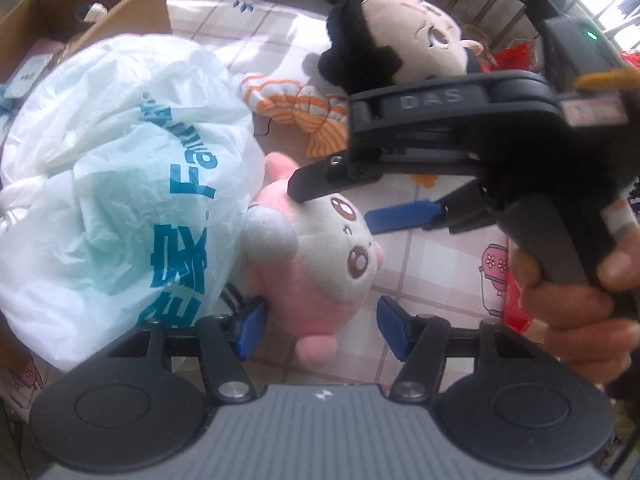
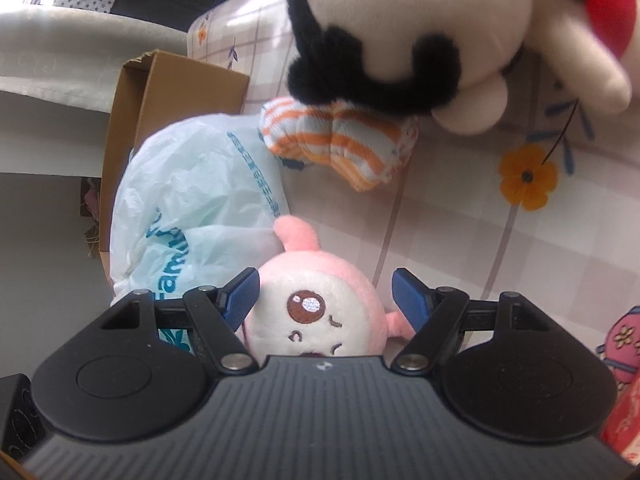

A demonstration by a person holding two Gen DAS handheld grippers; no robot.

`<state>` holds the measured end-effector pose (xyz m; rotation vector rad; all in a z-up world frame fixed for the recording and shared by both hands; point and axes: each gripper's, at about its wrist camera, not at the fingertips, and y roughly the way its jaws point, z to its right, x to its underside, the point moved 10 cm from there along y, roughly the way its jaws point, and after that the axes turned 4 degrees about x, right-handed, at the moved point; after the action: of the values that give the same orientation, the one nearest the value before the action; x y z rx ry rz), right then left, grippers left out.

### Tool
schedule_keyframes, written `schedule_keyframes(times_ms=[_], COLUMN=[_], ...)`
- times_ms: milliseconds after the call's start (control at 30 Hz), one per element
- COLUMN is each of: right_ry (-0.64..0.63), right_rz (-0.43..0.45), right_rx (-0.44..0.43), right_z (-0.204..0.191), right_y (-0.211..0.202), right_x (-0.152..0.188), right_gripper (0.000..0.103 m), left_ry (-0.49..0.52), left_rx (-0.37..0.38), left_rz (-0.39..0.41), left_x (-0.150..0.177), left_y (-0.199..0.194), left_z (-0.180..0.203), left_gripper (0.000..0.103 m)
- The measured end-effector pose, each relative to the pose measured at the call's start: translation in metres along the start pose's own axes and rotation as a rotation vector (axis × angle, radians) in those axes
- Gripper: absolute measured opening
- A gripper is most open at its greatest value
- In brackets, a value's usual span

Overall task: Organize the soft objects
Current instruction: 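Grasp the pink plush bunny with the left tool while the right tool moves over the table, then grasp the orange-and-white striped cloth with the right tool while the left tool holds the bunny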

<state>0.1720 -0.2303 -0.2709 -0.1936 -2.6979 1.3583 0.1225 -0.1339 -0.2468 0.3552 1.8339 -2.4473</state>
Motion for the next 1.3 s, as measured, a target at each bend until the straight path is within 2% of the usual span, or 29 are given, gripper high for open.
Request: schedule_keyframes(times_ms=[133, 300, 467, 567, 700, 900, 1200, 1300], right_ry=[0.040, 0.079, 0.067, 0.062, 0.062, 0.173, 0.356, 0.395], right_rz=[-0.042, -0.072, -0.044, -0.031, 0.020, 0.049, -0.019, -0.042], right_rx=[-0.049, -0.025, -0.001, -0.007, 0.042, 0.049, -0.031, -0.071], right_z=[0.002, 0.014, 0.021, 0.024, 0.037, 0.061, 0.081, 0.080], right_y=[0.000, -0.011, -0.037, -0.050, -0.069, -0.090, -0.072, -0.061], right_x=[0.009, 0.024, 0.035, 0.039, 0.038, 0.048, 0.076, 0.079], right_gripper=[0.073, 0.074, 0.074, 0.074, 0.073, 0.073, 0.074, 0.074], left_ry=[-0.016, -0.010, 0.006, 0.024, 0.055, 0.097, 0.124, 0.134], left_rx=[0.034, 0.100, 0.198, 0.221, 0.220, 0.150, 0.107, 0.094], left_rz=[-0.018, -0.038, -0.096, -0.124, -0.112, -0.033, -0.052, -0.051], left_x=[0.001, 0.009, 0.029, 0.041, 0.044, 0.012, 0.003, 0.005], left_y=[0.002, -0.003, -0.002, -0.003, -0.013, -0.019, 0.007, 0.006], left_z=[-0.001, 0.012, 0.035, 0.043, 0.045, 0.038, 0.031, 0.029], left_gripper=[0.062, 0.063, 0.065, 0.066, 0.068, 0.074, 0.074, 0.079])
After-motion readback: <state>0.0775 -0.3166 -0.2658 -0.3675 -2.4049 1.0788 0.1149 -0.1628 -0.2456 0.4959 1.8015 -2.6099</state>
